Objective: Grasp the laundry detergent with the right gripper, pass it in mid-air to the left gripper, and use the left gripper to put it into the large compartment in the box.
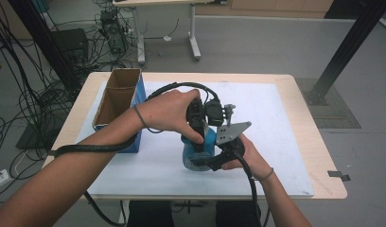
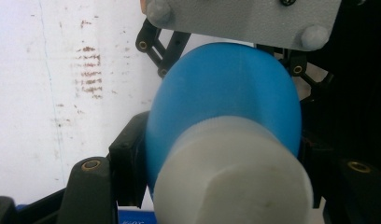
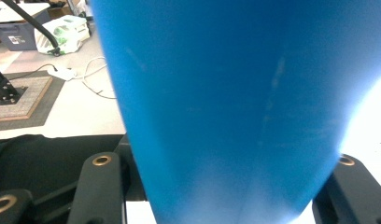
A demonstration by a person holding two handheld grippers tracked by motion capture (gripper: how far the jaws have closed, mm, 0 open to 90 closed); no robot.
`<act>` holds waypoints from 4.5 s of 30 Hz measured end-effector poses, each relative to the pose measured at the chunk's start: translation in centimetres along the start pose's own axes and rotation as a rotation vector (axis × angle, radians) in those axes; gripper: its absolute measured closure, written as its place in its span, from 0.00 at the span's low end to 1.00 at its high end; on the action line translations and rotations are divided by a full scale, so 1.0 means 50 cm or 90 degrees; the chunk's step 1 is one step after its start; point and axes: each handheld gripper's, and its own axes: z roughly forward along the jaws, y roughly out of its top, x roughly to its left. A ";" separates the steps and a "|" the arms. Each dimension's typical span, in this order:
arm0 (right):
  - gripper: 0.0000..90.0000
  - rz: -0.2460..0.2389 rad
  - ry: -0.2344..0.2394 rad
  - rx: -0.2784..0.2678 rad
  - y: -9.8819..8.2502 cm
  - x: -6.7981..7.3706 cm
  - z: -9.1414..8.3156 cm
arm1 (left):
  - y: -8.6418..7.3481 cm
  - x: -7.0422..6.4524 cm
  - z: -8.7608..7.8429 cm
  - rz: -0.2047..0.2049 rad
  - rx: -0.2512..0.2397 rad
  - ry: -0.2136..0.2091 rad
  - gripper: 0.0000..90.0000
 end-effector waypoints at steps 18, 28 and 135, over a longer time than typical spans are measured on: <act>0.46 -0.001 0.002 0.001 0.002 -0.001 0.003 | -0.006 -0.001 0.000 -0.007 -0.005 0.001 0.40; 0.46 -0.002 0.002 0.003 0.007 -0.002 0.002 | -0.009 0.000 -0.004 -0.009 -0.008 0.002 0.40; 0.04 0.128 -0.220 0.063 -0.081 0.035 -0.127 | -0.057 0.076 -0.174 -0.285 -0.057 0.062 0.41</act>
